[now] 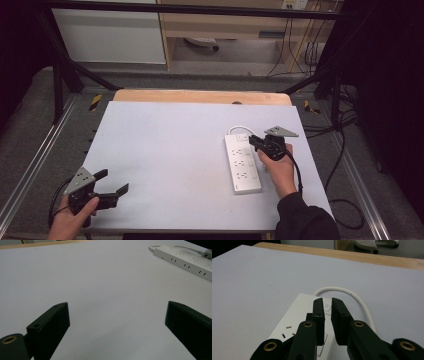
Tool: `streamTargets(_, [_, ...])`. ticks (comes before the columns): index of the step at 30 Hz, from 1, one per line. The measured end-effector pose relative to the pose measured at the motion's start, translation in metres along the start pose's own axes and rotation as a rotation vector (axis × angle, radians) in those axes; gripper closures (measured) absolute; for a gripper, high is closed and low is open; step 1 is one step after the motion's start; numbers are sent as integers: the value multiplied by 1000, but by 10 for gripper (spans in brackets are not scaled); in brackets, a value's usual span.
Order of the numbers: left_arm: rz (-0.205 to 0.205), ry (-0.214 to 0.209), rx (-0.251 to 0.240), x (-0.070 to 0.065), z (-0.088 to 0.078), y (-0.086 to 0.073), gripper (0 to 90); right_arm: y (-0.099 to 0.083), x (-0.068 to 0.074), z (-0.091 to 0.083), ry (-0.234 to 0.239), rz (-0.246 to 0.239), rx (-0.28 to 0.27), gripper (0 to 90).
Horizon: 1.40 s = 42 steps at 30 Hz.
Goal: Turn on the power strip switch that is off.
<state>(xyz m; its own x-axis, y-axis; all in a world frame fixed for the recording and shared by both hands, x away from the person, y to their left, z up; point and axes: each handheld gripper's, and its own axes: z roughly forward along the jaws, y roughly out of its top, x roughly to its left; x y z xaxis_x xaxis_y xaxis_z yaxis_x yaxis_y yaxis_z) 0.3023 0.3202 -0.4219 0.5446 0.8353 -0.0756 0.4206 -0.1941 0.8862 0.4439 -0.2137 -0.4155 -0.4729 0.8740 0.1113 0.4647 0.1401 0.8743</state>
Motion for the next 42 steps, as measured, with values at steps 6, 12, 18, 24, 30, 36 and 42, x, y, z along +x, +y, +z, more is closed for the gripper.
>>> streamTargets(6, [2,0,1,0,0,0,59,1,-2,-3,-6,8,-8,792])
streamTargets(12, [1,0,1,0,0,0,59,2,-2,-6,-5,14,-23,764])
streamTargets(18, [2,0,2,0,0,0,59,4,-3,-11,-7,14,-45,724])
streamTargets(24, [1,1,1,0,0,0,59,7,-3,-17,-6,18,-62,714])
streamTargets(30, [2,1,2,0,0,0,59,8,-3,-22,-5,22,-76,691])
streamTargets(36, [0,2,0,0,0,0,59,9,-3,-28,-7,27,-100,610])
streamTargets(42, [2,2,1,0,0,0,59,10,-3,-35,-7,33,-122,569])
